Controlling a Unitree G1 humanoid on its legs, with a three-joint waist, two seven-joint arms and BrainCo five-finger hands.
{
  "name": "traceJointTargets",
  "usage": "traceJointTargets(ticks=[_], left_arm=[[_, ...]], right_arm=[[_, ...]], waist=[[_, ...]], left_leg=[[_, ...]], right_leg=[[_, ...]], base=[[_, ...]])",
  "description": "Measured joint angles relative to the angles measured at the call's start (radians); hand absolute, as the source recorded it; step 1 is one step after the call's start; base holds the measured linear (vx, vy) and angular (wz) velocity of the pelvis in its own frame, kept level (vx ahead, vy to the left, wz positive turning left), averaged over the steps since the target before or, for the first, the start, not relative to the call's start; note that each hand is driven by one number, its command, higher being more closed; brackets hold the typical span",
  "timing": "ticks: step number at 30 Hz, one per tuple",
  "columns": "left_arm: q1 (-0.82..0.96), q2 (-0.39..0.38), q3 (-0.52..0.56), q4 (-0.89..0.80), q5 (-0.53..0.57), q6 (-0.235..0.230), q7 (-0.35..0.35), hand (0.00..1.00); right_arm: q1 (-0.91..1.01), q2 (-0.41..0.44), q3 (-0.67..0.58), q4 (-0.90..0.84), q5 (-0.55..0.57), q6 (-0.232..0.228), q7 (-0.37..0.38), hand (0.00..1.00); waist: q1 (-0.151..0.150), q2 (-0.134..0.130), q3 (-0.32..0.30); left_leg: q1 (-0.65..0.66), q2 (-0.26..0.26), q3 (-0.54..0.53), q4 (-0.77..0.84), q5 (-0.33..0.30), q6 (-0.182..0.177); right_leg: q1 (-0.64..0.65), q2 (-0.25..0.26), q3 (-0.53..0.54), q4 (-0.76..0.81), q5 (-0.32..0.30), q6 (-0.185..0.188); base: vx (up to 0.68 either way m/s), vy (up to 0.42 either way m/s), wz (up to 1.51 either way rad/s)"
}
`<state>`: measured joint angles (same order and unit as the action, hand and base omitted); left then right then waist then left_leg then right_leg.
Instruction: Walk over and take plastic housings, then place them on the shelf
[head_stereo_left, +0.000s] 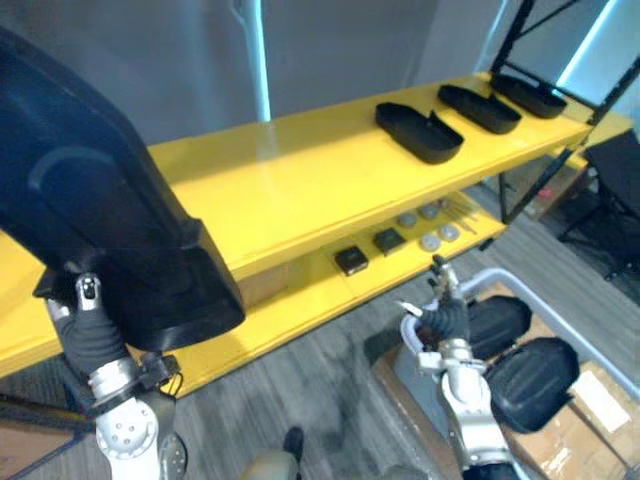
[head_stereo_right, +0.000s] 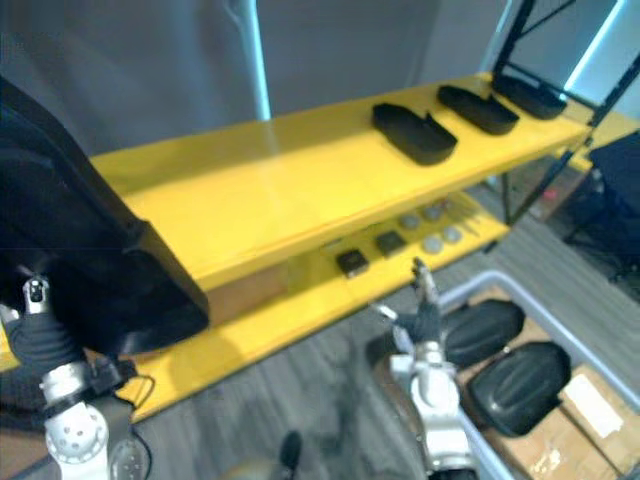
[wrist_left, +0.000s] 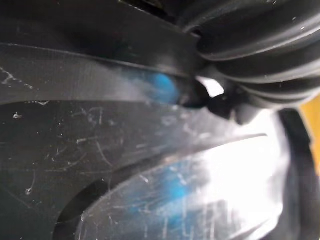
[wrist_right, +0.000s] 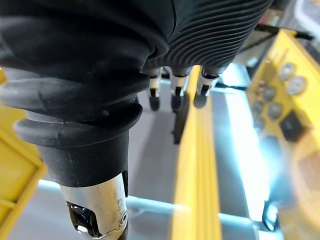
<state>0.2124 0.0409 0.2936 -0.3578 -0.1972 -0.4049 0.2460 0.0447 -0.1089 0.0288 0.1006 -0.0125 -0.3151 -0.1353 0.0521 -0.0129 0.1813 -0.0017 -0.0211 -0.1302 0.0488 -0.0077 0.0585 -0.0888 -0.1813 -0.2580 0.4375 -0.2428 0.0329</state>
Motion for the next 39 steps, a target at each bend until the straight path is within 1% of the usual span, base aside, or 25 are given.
traceJointTargets(ticks=[3,4,5,6,7,8,9,11,12,13,15,17,18,19,20,21,22,24,26,29,31,32,34,36,39], left_arm=[[-0.026,0.001,-0.009,0.032,0.000,0.013,0.012,1.00],[-0.026,0.002,-0.017,0.032,0.000,0.015,0.013,1.00],[-0.025,0.003,-0.031,0.032,0.000,0.015,0.012,1.00],[-0.014,0.006,-0.038,0.021,0.001,0.014,0.011,1.00],[-0.006,-0.001,-0.050,0.021,0.001,0.016,0.009,1.00],[0.002,-0.011,-0.054,0.022,0.000,0.017,0.009,1.00],[0.031,-0.025,-0.060,0.017,-0.003,0.019,0.010,1.00],[0.044,-0.036,-0.069,0.016,-0.003,0.029,0.008,1.00],[0.041,-0.044,-0.079,0.015,-0.003,0.036,0.008,1.00],[0.041,-0.049,-0.081,0.015,-0.003,0.036,0.008,1.00],[0.040,-0.050,-0.079,0.016,-0.003,0.038,0.010,1.00],[0.034,-0.050,-0.078,0.016,-0.003,0.038,0.007,1.00],[0.020,-0.050,-0.081,0.017,-0.003,0.039,-0.002,1.00],[0.010,-0.050,-0.082,0.017,-0.003,0.039,-0.010,1.00],[-0.014,-0.050,-0.084,0.017,-0.002,0.040,-0.023,1.00],[-0.028,-0.049,-0.096,0.017,-0.001,0.040,-0.028,1.00],[-0.034,-0.047,-0.102,0.026,0.000,0.040,-0.029,1.00],[-0.036,-0.040,-0.110,0.030,0.000,0.046,-0.028,1.00],[-0.039,-0.023,-0.114,0.029,0.000,0.057,-0.034,1.00],[-0.055,0.020,-0.121,0.029,0.006,0.104,-0.070,1.00],[-0.105,0.042,-0.138,0.039,0.001,0.158,-0.119,1.00],[-0.124,0.047,-0.150,0.049,0.000,0.171,-0.126,1.00],[-0.207,0.080,-0.197,0.112,-0.001,0.243,-0.148,1.00],[-0.279,0.105,-0.235,0.186,-0.010,0.291,-0.166,1.00],[-0.417,0.132,-0.280,0.321,-0.048,0.379,-0.153,1.00]], right_arm=[[-0.003,-0.020,-0.009,-0.039,0.058,-0.027,0.054,0.00],[-0.003,-0.021,-0.009,-0.054,0.062,-0.032,0.060,0.00],[-0.003,-0.026,-0.008,-0.081,0.078,-0.038,0.072,0.00],[-0.006,-0.030,-0.004,-0.109,0.078,-0.044,0.085,0.00],[-0.009,-0.045,-0.002,-0.128,0.078,-0.051,0.095,0.00],[-0.011,-0.056,-0.001,-0.133,0.079,-0.055,0.098,0.00],[-0.024,-0.079,0.001,-0.133,0.084,-0.055,0.110,0.00],[-0.034,-0.108,-0.008,-0.133,0.116,-0.054,0.124,0.00],[-0.036,-0.116,-0.027,-0.133,0.131,-0.054,0.135,0.00],[-0.036,-0.118,-0.035,-0.133,0.141,-0.053,0.138,0.00],[-0.035,-0.118,-0.065,-0.134,0.177,-0.054,0.144,0.00],[-0.034,-0.115,-0.095,-0.145,0.193,-0.054,0.153,0.00],[-0.030,-0.109,-0.119,-0.163,0.193,-0.058,0.153,0.00],[-0.030,-0.104,-0.134,-0.170,0.193,-0.061,0.151,0.00],[-0.031,-0.096,-0.157,-0.175,0.190,-0.062,0.141,0.00],[-0.028,-0.095,-0.168,-0.174,0.185,-0.062,0.128,0.00],[-0.026,-0.087,-0.167,-0.171,0.184,-0.061,0.125,0.00],[-0.018,-0.054,-0.152,-0.190,0.183,-0.061,0.109,0.00],[-0.018,-0.043,-0.152,-0.200,0.184,-0.062,0.092,0.00],[0.009,0.001,-0.152,-0.216,0.185,-0.080,0.063,0.00],[0.055,0.032,-0.143,-0.230,0.161,-0.080,0.041,0.00],[0.069,0.036,-0.142,-0.239,0.154,-0.079,0.041,0.00],[0.110,0.038,-0.120,-0.280,0.140,-0.077,0.047,0.00],[0.133,0.038,-0.106,-0.301,0.136,-0.069,0.055,0.00],[0.192,0.038,-0.100,-0.330,0.143,-0.049,0.105,0.00]], waist=[[-0.023,0.003,-0.001],[-0.026,0.000,-0.002],[-0.026,-0.009,-0.008],[-0.021,-0.042,-0.030],[-0.015,-0.039,-0.046],[-0.013,-0.027,-0.056],[0.002,0.013,-0.074],[0.002,0.042,-0.091],[-0.002,0.053,-0.093],[-0.006,0.052,-0.092],[-0.009,0.044,-0.084],[-0.010,0.031,-0.075],[-0.016,0.026,-0.071],[-0.022,0.030,-0.069],[-0.034,0.040,-0.059],[-0.046,0.048,-0.059],[-0.043,0.042,-0.054],[-0.044,0.024,-0.053],[-0.047,0.009,-0.060],[-0.070,0.003,-0.066],[-0.083,0.004,-0.067],[-0.090,0.006,-0.068],[-0.120,0.016,-0.075],[-0.139,0.019,-0.077],[-0.184,0.020,-0.078]], left_leg=[[0.001,0.003,-0.072,0.037,-0.045,-0.026],[0.001,-0.001,-0.090,0.042,-0.053,-0.032],[0.002,-0.011,-0.113,0.052,-0.068,-0.044],[0.002,-0.036,-0.137,0.051,-0.084,-0.062],[0.007,-0.029,-0.163,0.050,-0.097,-0.080],[0.014,-0.016,-0.163,0.050,-0.101,-0.093],[0.018,0.022,-0.160,0.052,-0.105,-0.120],[0.017,0.058,-0.128,0.054,-0.107,-0.133],[0.015,0.071,-0.072,0.083,-0.111,-0.136],[0.012,0.074,-0.040,0.108,-0.115,-0.137],[-0.024,0.079,0.076,0.242,-0.140,-0.112],[-0.037,0.084,0.146,0.267,-0.153,-0.092],[-0.051,0.109,0.209,0.247,-0.164,-0.073],[-0.058,0.122,0.229,0.234,-0.163,-0.075],[-0.058,0.149,0.251,0.195,-0.147,-0.088],[-0.042,0.171,0.267,0.148,-0.082,-0.151],[-0.025,0.153,0.282,0.137,-0.080,-0.158],[0.022,0.096,0.317,0.075,-0.075,-0.140],[0.034,0.072,0.342,0.048,-0.069,-0.127],[0.036,0.048,0.375,0.032,-0.067,-0.108],[0.036,0.046,0.399,0.029,-0.065,-0.105],[0.035,0.048,0.402,0.028,-0.065,-0.105],[0.039,0.059,0.424,0.020,-0.065,-0.105],[0.061,0.069,0.454,0.003,-0.065,-0.105],[0.087,0.074,0.490,-0.018,-0.065,-0.105]], right_leg=[[-0.044,0.060,0.153,-0.144,0.041,0.049],[-0.042,0.062,0.168,-0.168,0.057,0.044],[-0.032,0.060,0.186,-0.199,0.070,0.043],[-0.022,0.043,0.188,-0.236,0.097,0.048],[-0.009,0.043,0.170,-0.236,0.175,0.062],[-0.006,0.054,0.158,-0.235,0.184,0.054],[0.019,0.081,0.127,-0.251,0.192,0.035],[0.058,0.106,0.079,-0.282,0.192,0.030],[0.096,0.115,0.054,-0.301,0.191,0.029],[0.118,0.117,0.040,-0.311,0.190,0.027],[0.181,0.117,0.011,-0.329,0.181,0.012],[0.199,0.102,0.004,-0.335,0.174,0.001],[0.200,0.093,-0.020,-0.341,0.171,-0.002],[0.202,0.087,-0.027,-0.343,0.170,-0.001],[0.212,0.074,-0.040,-0.343,0.166,0.008],[0.219,0.061,-0.041,-0.340,0.149,0.044],[0.224,0.044,-0.034,-0.339,0.146,0.057],[0.226,-0.012,-0.011,-0.345,0.155,0.070],[0.212,-0.035,0.002,-0.347,0.162,0.081],[0.193,-0.052,0.026,-0.364,0.180,0.109],[0.182,-0.051,0.048,-0.384,0.198,0.123],[0.182,-0.049,0.049,-0.389,0.204,0.121],[0.176,-0.034,0.067,-0.407,0.229,0.114],[0.175,-0.022,0.082,-0.419,0.245,0.108],[0.173,-0.012,0.111,-0.431,0.259,0.103]], base=[[0.16,-0.132,0.64],[0.20,-0.268,0.96],[0.19,-0.290,0.83],[0.28,-0.398,1.06],[0.27,-0.351,0.84],[0.31,-0.327,0.60],[0.26,-0.230,0.34],[0.30,-0.216,0.64],[0.25,-0.154,0.74],[0.19,-0.118,0.69],[0.14,-0.102,0.44],[0.06,0.007,0.35],[0.02,0.066,0.47],[0.01,0.121,0.55],[0.02,0.188,0.46],[0.03,0.222,0.27],[0.03,0.220,-0.05],[0.02,0.267,-0.28],[0.01,0.217,-0.29],[0.03,0.106,-0.27],[0.07,0.055,-0.29],[0.08,0.025,-0.27],[0.07,0.014,-0.28],[0.04,0.010,-0.42],[0.01,0.008,-0.41]])
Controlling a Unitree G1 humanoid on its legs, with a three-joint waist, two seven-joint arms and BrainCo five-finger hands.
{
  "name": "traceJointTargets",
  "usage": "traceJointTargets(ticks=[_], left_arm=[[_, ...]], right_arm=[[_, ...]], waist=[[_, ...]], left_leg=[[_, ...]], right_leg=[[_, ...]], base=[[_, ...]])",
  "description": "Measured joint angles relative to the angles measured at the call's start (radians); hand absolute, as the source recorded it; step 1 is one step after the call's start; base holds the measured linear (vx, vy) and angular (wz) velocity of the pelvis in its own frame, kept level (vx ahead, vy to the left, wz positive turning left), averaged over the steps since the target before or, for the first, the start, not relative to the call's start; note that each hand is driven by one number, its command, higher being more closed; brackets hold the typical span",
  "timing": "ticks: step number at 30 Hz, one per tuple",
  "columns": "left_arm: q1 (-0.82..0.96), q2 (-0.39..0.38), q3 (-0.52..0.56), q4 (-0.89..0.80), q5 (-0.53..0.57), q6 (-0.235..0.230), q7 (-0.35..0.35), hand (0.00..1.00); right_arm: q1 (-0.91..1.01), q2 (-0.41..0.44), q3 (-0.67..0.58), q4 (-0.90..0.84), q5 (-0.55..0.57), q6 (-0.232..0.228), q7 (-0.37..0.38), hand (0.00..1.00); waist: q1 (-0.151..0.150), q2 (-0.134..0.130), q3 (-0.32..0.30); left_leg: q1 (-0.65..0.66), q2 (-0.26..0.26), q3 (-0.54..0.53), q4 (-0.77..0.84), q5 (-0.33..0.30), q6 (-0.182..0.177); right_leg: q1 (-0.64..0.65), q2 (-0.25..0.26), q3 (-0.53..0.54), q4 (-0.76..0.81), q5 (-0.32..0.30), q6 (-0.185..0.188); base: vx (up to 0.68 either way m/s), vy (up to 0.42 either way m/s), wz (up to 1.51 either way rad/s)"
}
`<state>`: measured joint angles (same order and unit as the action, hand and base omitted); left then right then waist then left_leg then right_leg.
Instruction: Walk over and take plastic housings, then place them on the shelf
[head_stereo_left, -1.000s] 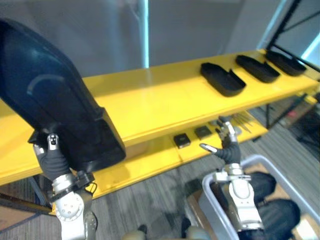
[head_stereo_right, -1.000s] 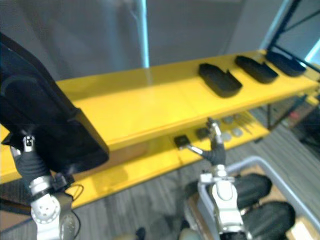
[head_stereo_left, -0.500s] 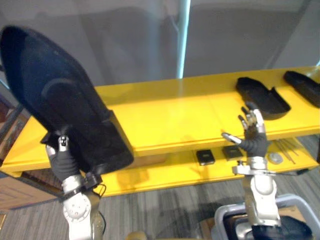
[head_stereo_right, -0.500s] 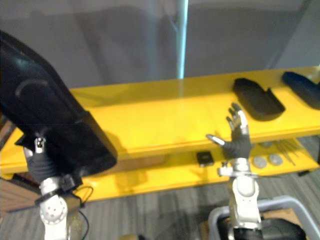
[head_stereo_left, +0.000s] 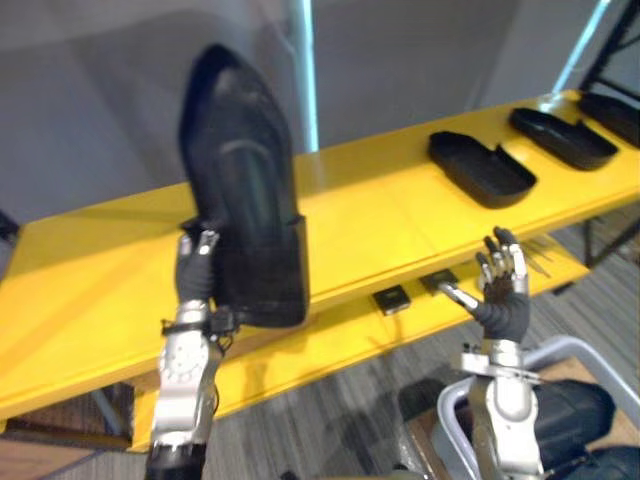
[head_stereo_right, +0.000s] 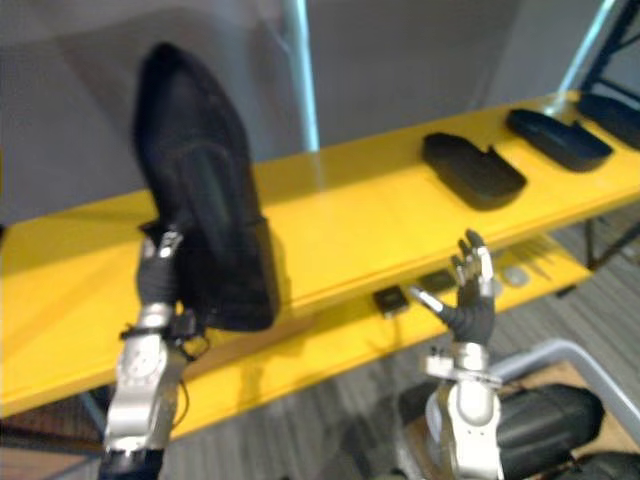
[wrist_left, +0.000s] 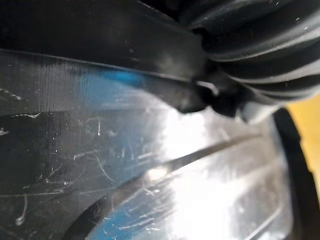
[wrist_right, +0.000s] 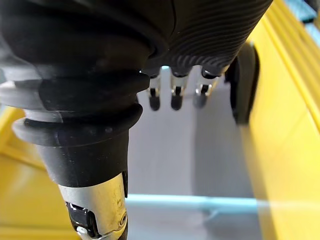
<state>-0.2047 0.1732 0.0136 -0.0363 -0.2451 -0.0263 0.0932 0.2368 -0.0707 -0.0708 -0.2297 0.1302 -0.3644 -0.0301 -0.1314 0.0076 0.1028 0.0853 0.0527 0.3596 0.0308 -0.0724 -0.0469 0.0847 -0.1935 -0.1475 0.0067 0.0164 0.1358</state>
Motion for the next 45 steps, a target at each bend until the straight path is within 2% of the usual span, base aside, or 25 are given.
traceJointTargets(ticks=[1,3,6,8,9,10,12,14,15,19,24,30,35,40,41,43,45], left_arm=[[-0.029,0.005,-0.003,0.031,-0.007,0.015,0.008,1.00],[-0.150,0.026,-0.011,0.176,-0.015,0.067,0.055,1.00],[-0.279,0.050,-0.024,0.372,0.012,0.107,0.126,1.00],[-0.321,0.063,-0.026,0.428,0.020,0.128,0.147,1.00],[-0.396,0.065,-0.027,0.501,0.026,0.162,0.188,1.00],[-0.422,0.066,-0.027,0.524,0.027,0.172,0.200,1.00],[-0.506,0.076,-0.027,0.617,0.026,0.221,0.257,1.00],[-0.542,0.089,-0.027,0.668,0.026,0.262,0.281,1.00],[-0.569,0.098,-0.024,0.714,0.026,0.302,0.307,1.00],[-0.591,0.099,-0.013,0.818,0.025,0.365,0.347,1.00],[-0.605,0.143,0.053,0.887,0.014,0.408,0.368,1.00],[-0.648,0.205,0.107,0.923,0.004,0.408,0.420,1.00],[-0.666,0.210,0.132,0.926,-0.028,0.404,0.447,1.00],[-0.739,0.214,0.132,0.960,-0.033,0.401,0.457,1.00],[-0.742,0.215,0.132,0.960,-0.033,0.399,0.457,0.00],[-0.760,0.215,0.132,0.960,-0.061,0.389,0.463,0.00],[-0.775,0.215,0.132,0.964,-0.091,0.377,0.481,0.00]], right_arm=[[0.009,0.000,0.007,0.000,0.004,0.006,0.010,0.00],[0.041,0.000,0.019,0.000,0.005,0.028,0.031,0.00],[0.072,-0.001,0.043,-0.001,0.018,0.051,0.051,0.00],[0.077,-0.001,0.051,-0.001,0.022,0.061,0.055,0.00],[0.086,-0.001,0.054,-0.002,0.022,0.066,0.055,0.00],[0.090,-0.001,0.054,-0.004,0.022,0.067,0.055,0.00],[0.091,-0.007,0.056,-0.006,0.022,0.068,0.054,0.00],[0.091,-0.012,0.056,-0.019,0.022,0.069,0.054,0.00],[0.091,-0.018,0.056,-0.037,0.022,0.076,0.054,0.00],[0.092,-0.036,0.059,-0.043,0.024,0.105,0.045,0.00],[0.091,-0.037,0.079,-0.044,0.051,0.128,0.026,0.00],[0.094,-0.037,0.080,-0.049,0.054,0.147,0.031,0.00],[0.106,-0.039,0.091,-0.079,0.054,0.147,0.026,0.00],[0.100,-0.046,0.131,-0.079,0.073,0.147,0.004,0.00],[0.100,-0.046,0.138,-0.079,0.074,0.147,0.002,0.00],[0.100,-0.046,0.161,-0.079,0.092,0.146,-0.011,0.00],[0.097,-0.047,0.181,-0.080,0.093,0.146,-0.016,0.00]], waist=[[-0.005,0.000,0.000],[-0.042,0.001,-0.001],[-0.077,0.002,-0.001],[-0.094,0.004,-0.002],[-0.107,0.007,0.000],[-0.109,0.008,0.001],[-0.130,0.014,0.001],[-0.137,0.019,0.002],[-0.154,0.023,0.004],[-0.161,0.023,0.005],[-0.172,0.016,0.029],[-0.186,0.013,0.070],[-0.193,0.010,0.074],[-0.210,-0.002,0.121],[-0.211,-0.001,0.122],[-0.226,-0.005,0.133],[-0.228,-0.010,0.137]], left_leg=[[0.004,0.001,0.013,-0.004,0.000,0.000],[0.003,0.001,0.042,-0.007,0.000,0.000],[0.016,0.002,0.078,-0.016,0.002,-0.003],[0.022,0.003,0.088,-0.023,0.005,-0.006],[0.020,0.005,0.097,-0.024,0.007,-0.009],[0.019,0.006,0.102,-0.024,0.007,-0.010],[0.019,0.011,0.109,-0.025,0.009,-0.012],[0.019,0.012,0.119,-0.026,0.010,-0.013],[0.017,0.012,0.119,-0.029,0.012,-0.014],[0.016,0.011,0.120,-0.035,0.012,-0.014],[0.016,0.008,0.120,-0.038,0.014,-0.014],[0.015,0.008,0.122,-0.038,0.014,-0.014],[0.001,0.010,0.123,-0.036,0.014,-0.014],[-0.016,0.013,0.133,-0.023,0.013,-0.014],[-0.017,0.015,0.144,-0.024,0.013,-0.014],[-0.016,0.022,0.152,-0.023,0.013,-0.015],[-0.017,0.029,0.173,-0.023,0.013,-0.015]], right_leg=[[-0.007,0.002,0.014,-0.001,0.002,0.001],[-0.024,0.003,0.042,-0.007,0.008,0.002],[-0.036,0.008,0.072,-0.009,0.009,0.003],[-0.037,0.010,0.080,-0.013,0.009,0.003],[-0.047,0.014,0.094,-0.013,0.009,0.004],[-0.050,0.015,0.097,-0.013,0.010,0.005],[-0.054,0.019,0.108,-0.015,0.010,0.005],[-0.063,0.022,0.121,-0.015,0.010,0.005],[-0.066,0.022,0.122,-0.015,0.010,0.004],[-0.072,0.024,0.124,-0.015,0.010,0.004],[-0.075,0.022,0.126,-0.013,0.009,0.002],[-0.085,0.023,0.135,0.000,0.005,-0.002],[-0.104,0.025,0.144,0.006,0.005,-0.003],[-0.128,0.027,0.159,0.019,0.005,-0.003],[-0.137,0.030,0.173,0.022,0.005,-0.003],[-0.140,0.038,0.182,0.023,0.005,-0.003],[-0.154,0.041,0.200,0.027,0.007,-0.006]], base=[[-0.03,0.015,-0.48],[-0.04,0.007,-0.40],[-0.04,-0.010,-0.33],[-0.04,-0.024,-0.24],[-0.04,-0.028,-0.20],[-0.04,-0.034,-0.20],[-0.04,-0.042,-0.13],[-0.03,-0.035,-0.12],[-0.02,-0.030,-0.06],[0.00,0.000,0.00],[0.00,0.000,0.00],[-0.01,-0.003,0.00],[0.00,-0.005,-0.01],[-0.04,-0.023,-0.06],[-0.02,-0.034,-0.22],[-0.01,-0.039,-0.16],[-0.02,-0.041,-0.21]])
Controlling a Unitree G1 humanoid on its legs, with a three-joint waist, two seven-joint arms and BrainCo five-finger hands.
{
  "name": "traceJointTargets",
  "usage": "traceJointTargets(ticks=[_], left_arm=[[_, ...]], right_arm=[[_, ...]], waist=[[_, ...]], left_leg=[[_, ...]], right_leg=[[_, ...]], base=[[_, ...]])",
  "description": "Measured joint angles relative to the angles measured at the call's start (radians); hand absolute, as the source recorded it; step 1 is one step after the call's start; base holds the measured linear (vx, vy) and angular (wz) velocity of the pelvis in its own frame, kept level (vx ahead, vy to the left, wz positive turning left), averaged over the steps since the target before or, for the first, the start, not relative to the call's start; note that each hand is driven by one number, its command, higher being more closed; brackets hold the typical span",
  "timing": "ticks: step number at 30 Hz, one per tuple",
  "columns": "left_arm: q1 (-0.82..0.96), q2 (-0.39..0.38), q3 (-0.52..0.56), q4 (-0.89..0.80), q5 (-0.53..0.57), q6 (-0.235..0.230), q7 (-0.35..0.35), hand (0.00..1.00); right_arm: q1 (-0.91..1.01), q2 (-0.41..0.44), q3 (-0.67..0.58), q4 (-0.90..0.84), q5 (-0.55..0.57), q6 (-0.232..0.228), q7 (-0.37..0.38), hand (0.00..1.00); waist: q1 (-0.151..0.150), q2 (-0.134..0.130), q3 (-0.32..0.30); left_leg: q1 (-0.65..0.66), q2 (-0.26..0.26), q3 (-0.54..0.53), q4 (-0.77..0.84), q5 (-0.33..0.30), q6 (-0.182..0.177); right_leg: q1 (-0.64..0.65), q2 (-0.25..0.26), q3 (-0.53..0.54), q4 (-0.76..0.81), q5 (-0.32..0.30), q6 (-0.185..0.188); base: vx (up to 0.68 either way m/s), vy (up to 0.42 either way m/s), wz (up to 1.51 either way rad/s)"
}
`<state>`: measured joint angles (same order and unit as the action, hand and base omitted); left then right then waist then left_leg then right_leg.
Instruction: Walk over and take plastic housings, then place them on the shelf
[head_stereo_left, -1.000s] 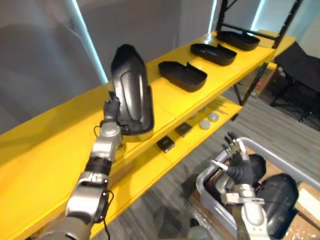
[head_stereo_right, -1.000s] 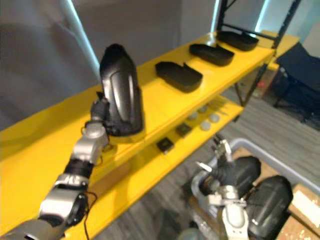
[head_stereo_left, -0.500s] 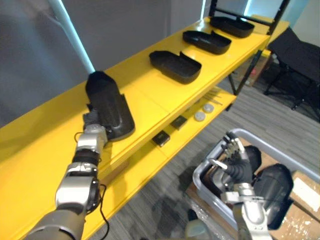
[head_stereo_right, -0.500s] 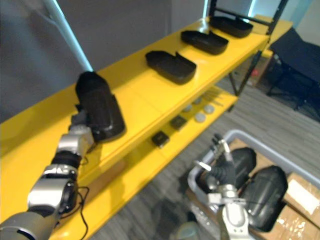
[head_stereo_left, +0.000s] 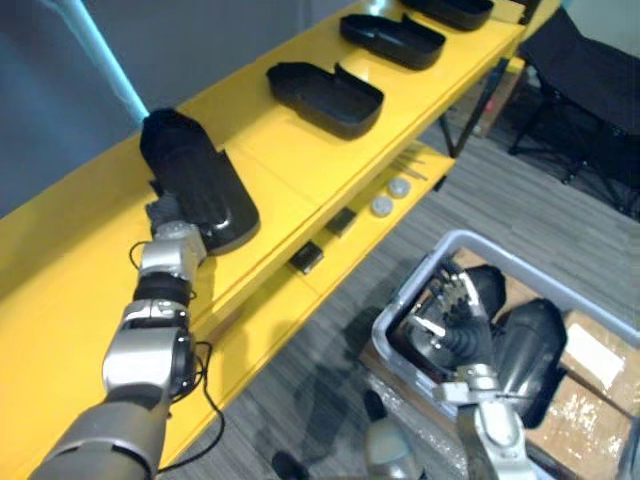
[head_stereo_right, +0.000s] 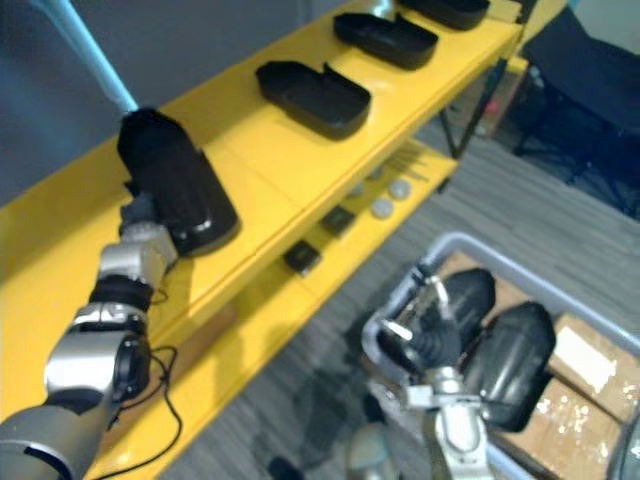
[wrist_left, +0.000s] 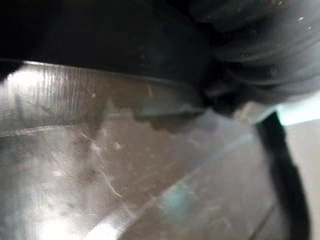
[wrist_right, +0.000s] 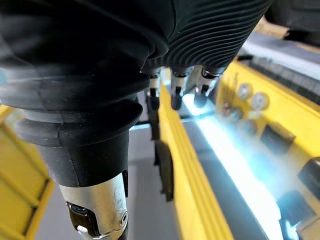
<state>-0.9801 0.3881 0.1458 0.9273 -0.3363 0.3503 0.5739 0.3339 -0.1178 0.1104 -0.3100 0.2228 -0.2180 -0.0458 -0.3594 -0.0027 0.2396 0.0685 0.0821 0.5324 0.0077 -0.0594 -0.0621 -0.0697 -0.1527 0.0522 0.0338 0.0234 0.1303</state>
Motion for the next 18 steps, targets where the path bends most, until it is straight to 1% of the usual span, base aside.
traceJointTargets(ticks=[3,4,5,7,9,11,12,14,15,17,18], left_arm=[[-0.007,-0.002,0.000,0.000,-0.027,-0.015,0.041,0.00],[-0.008,-0.002,0.001,0.000,-0.042,-0.018,0.053,0.00],[-0.011,-0.003,0.009,0.000,-0.060,-0.026,0.079,0.00],[-0.012,-0.005,0.032,-0.001,-0.080,-0.051,0.115,0.00],[-0.026,-0.008,0.051,-0.004,-0.099,-0.083,0.162,0.00],[-0.032,-0.014,0.068,-0.005,-0.102,-0.095,0.195,0.00],[-0.037,-0.018,0.084,-0.005,-0.119,-0.106,0.235,0.00],[-0.038,-0.028,0.103,-0.006,-0.126,-0.117,0.267,0.00],[-0.038,-0.047,0.127,-0.006,-0.126,-0.125,0.303,0.00],[-0.038,-0.049,0.132,-0.007,-0.125,-0.130,0.330,0.00],[-0.038,-0.052,0.154,-0.015,-0.124,-0.131,0.362,0.00]], right_arm=[[-0.004,-0.001,0.021,-0.008,0.001,-0.001,-0.001,0.00],[-0.004,-0.001,0.023,-0.009,0.002,-0.001,-0.002,0.00],[-0.005,-0.001,0.030,-0.010,0.017,-0.002,-0.006,0.00],[-0.003,0.000,0.043,-0.021,0.039,-0.003,-0.012,0.00],[-0.003,0.000,0.061,-0.038,0.038,-0.008,-0.015,0.00],[0.003,0.001,0.073,-0.038,0.038,-0.012,-0.016,0.00],[0.018,0.002,0.090,-0.038,0.038,-0.014,-0.019,0.00],[0.035,0.003,0.101,-0.038,0.038,-0.015,-0.019,0.00],[0.053,0.003,0.109,-0.038,0.038,-0.022,-0.022,0.00],[0.059,0.003,0.115,-0.038,0.038,-0.027,-0.026,0.00],[0.065,0.003,0.123,-0.038,0.037,-0.039,-0.032,0.00]], waist=[[-0.021,-0.003,0.003],[-0.024,-0.003,0.003],[-0.025,-0.003,0.004],[-0.025,-0.005,0.008],[-0.028,-0.007,0.030],[-0.028,-0.006,0.037],[-0.027,-0.005,0.039],[-0.027,-0.005,0.039],[-0.026,-0.004,0.040],[-0.026,-0.003,0.040],[-0.026,-0.002,0.041]], left_leg=[[0.003,0.005,0.012,0.000,-0.001,-0.001],[0.003,0.006,0.014,0.000,-0.002,-0.003],[0.003,0.010,0.023,0.001,-0.004,-0.006],[0.002,0.011,0.030,0.001,-0.004,-0.007],[0.002,0.012,0.033,0.003,-0.004,-0.007],[0.003,0.012,0.037,0.003,-0.004,-0.007],[0.004,0.012,0.044,0.002,-0.003,-0.008],[0.011,0.013,0.049,0.000,-0.003,-0.008],[0.022,0.013,0.050,-0.002,-0.003,-0.008],[0.022,0.013,0.052,-0.002,-0.003,-0.008],[0.021,0.014,0.052,-0.002,-0.003,-0.008]], right_leg=[[-0.002,0.006,0.010,-0.002,0.001,-0.002],[-0.003,0.007,0.012,-0.003,0.002,-0.003],[-0.007,0.012,0.020,-0.004,0.007,-0.008],[-0.014,0.015,0.032,-0.005,0.009,-0.009],[-0.013,0.016,0.033,-0.006,0.014,-0.007],[-0.013,0.017,0.034,-0.008,0.018,-0.005],[-0.012,0.018,0.035,-0.009,0.019,-0.005],[-0.008,0.019,0.035,-0.009,0.019,-0.004],[0.004,0.021,0.034,-0.014,0.020,-0.003],[0.004,0.025,0.034,-0.014,0.021,-0.001],[0.004,0.024,0.033,-0.017,0.024,0.002]], base=[[-0.01,-0.040,-0.13],[-0.01,-0.032,-0.14],[-0.02,-0.041,-0.19],[-0.04,-0.048,-0.15],[-0.05,-0.044,-0.03],[-0.05,-0.042,-0.04],[-0.04,-0.041,-0.05],[-0.02,-0.042,-0.05],[-0.02,-0.049,-0.03],[-0.03,-0.049,-0.01],[-0.04,-0.047,-0.01]])
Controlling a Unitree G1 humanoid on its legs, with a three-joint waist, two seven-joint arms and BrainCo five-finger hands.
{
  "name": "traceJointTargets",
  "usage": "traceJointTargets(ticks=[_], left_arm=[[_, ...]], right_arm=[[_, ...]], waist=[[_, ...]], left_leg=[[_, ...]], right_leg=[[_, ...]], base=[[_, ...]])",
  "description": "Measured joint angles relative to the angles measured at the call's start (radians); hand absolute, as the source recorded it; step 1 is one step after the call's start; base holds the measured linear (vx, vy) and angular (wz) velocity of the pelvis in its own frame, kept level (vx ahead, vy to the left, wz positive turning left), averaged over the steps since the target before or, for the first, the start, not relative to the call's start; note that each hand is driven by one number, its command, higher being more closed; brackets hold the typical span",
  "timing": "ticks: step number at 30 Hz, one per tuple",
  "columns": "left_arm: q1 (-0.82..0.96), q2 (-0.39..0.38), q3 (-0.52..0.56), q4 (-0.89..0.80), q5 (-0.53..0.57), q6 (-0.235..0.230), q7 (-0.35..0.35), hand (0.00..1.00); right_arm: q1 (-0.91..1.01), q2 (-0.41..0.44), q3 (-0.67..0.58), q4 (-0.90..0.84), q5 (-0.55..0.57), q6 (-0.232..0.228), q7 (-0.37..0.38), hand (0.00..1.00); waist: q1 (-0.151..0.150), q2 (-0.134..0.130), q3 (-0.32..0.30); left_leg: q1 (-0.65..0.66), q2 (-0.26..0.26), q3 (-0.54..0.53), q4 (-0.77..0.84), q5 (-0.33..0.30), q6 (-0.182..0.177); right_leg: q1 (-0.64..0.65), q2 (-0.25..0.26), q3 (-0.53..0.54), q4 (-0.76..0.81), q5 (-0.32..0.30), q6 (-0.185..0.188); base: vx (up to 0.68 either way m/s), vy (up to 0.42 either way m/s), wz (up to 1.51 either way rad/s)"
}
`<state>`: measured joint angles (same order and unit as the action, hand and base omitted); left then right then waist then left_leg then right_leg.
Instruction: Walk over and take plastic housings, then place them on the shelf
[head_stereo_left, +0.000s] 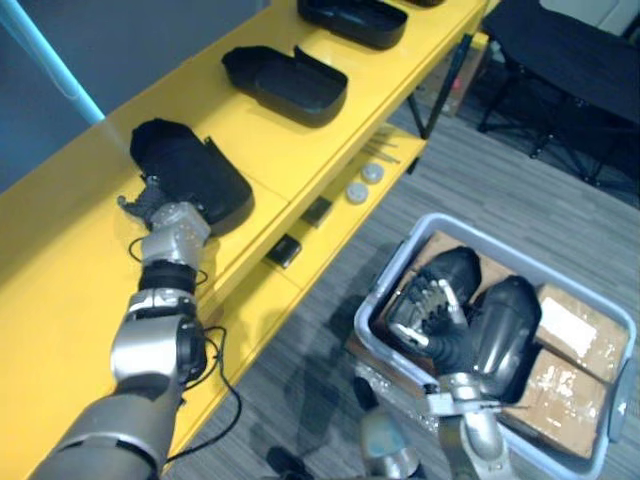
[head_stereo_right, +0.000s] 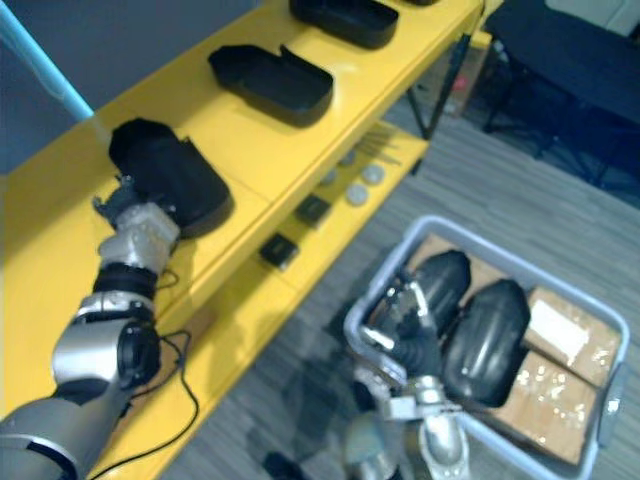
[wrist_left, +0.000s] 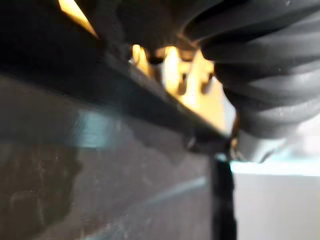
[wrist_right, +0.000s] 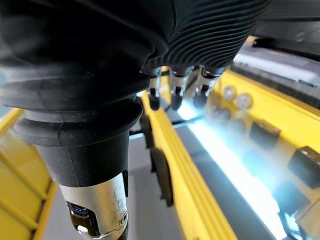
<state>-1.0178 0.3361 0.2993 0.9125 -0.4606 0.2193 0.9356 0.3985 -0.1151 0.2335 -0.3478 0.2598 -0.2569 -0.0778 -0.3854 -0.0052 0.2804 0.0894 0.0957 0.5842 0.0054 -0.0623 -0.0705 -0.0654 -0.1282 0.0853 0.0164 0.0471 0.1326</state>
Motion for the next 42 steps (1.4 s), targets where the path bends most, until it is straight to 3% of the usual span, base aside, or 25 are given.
traceJointTargets(ticks=[5,10,13,18,20,22,24,30,33,38,42], left_arm=[[0.000,0.001,0.055,-0.048,0.011,-0.021,0.068,0.00],[0.001,0.041,0.090,-0.097,0.118,-0.046,0.060,0.00],[0.004,0.078,0.069,-0.103,0.159,-0.088,0.000,0.00],[0.132,0.091,-0.023,-0.116,0.177,-0.212,-0.122,0.00],[0.241,0.088,-0.056,-0.188,0.180,-0.271,-0.170,0.00],[0.410,0.070,-0.088,-0.372,0.185,-0.332,-0.239,0.00],[0.551,0.016,-0.087,-0.587,0.186,-0.350,-0.290,0.00],[0.994,-0.130,-0.077,-1.127,0.243,-0.366,-0.398,0.00],[1.119,-0.169,-0.044,-1.232,0.276,-0.393,-0.402,0.00],[1.239,-0.251,0.015,-1.263,0.286,-0.388,-0.371,0.00],[1.322,-0.315,0.087,-1.217,0.272,-0.345,-0.306,0.00]], right_arm=[[0.027,0.000,0.017,0.000,-0.004,-0.013,-0.006,0.00],[0.059,-0.001,0.023,0.000,-0.053,-0.046,0.058,0.00],[0.042,-0.017,0.019,0.002,-0.091,-0.069,0.071,0.00],[-0.092,-0.078,-0.020,0.073,-0.076,-0.076,-0.001,0.00],[-0.151,-0.085,-0.056,0.123,-0.056,-0.058,-0.038,0.00],[-0.213,-0.094,-0.111,0.198,-0.038,-0.023,-0.060,0.00],[-0.223,-0.106,-0.157,0.228,-0.038,0.008,-0.076,0.00],[-0.329,-0.140,-0.253,0.311,-0.064,0.069,-0.108,0.00],[-0.372,-0.139,-0.273,0.347,-0.088,0.085,-0.145,0.00],[-0.415,-0.127,-0.335,0.419,-0.096,0.108,-0.211,0.00],[-0.443,-0.126,-0.381,0.447,-0.153,0.108,-0.249,0.00]], waist=[[0.008,0.002,0.000],[0.021,0.018,-0.008],[0.030,0.036,-0.023],[0.083,0.058,-0.085],[0.113,0.059,-0.108],[0.152,0.055,-0.120],[0.182,0.059,-0.133],[0.290,0.062,-0.190],[0.324,0.048,-0.213],[0.369,0.043,-0.215],[0.380,0.025,-0.222]], left_leg=[[0.001,0.004,0.000,0.001,0.002,-0.003],[0.027,0.011,-0.006,-0.002,0.003,-0.004],[0.030,0.015,-0.042,0.000,0.004,-0.006],[0.018,0.020,-0.097,0.000,0.011,-0.015],[0.015,0.020,-0.110,-0.001,0.013,-0.016],[0.016,0.012,-0.144,0.001,0.017,-0.012],[0.016,0.002,-0.190,-0.011,0.028,-0.007],[0.019,-0.025,-0.284,-0.034,0.050,0.006],[0.016,-0.045,-0.327,-0.058,0.072,0.008],[0.023,-0.049,-0.364,-0.087,0.102,0.002],[0.012,-0.049,-0.387,-0.091,0.112,0.000]], right_leg=[[0.004,0.003,-0.003,-0.004,0.002,0.000],[0.038,0.007,-0.015,-0.017,0.002,0.000],[0.071,0.001,-0.045,-0.040,0.002,-0.001],[0.103,0.000,-0.102,-0.064,0.006,-0.006],[0.106,0.000,-0.115,-0.064,0.006,-0.006],[0.135,-0.008,-0.151,-0.076,0.006,-0.006],[0.158,-0.011,-0.201,-0.078,0.006,-0.005],[0.210,-0.032,-0.311,-0.080,0.003,-0.003],[0.226,-0.048,-0.357,-0.079,-0.019,0.006],[0.239,-0.049,-0.395,-0.072,-0.030,-0.004],[0.242,-0.047,-0.423,-0.073,-0.032,-0.006]], base=[[-0.04,-0.046,0.01],[-0.02,-0.044,0.04],[-0.01,-0.032,0.25],[-0.02,-0.062,0.28],[-0.02,-0.032,0.22],[-0.02,-0.025,0.40],[-0.02,-0.026,0.68],[-0.04,0.002,0.49],[-0.07,-0.005,0.41],[-0.07,-0.005,0.23],[-0.02,-0.005,0.19]])
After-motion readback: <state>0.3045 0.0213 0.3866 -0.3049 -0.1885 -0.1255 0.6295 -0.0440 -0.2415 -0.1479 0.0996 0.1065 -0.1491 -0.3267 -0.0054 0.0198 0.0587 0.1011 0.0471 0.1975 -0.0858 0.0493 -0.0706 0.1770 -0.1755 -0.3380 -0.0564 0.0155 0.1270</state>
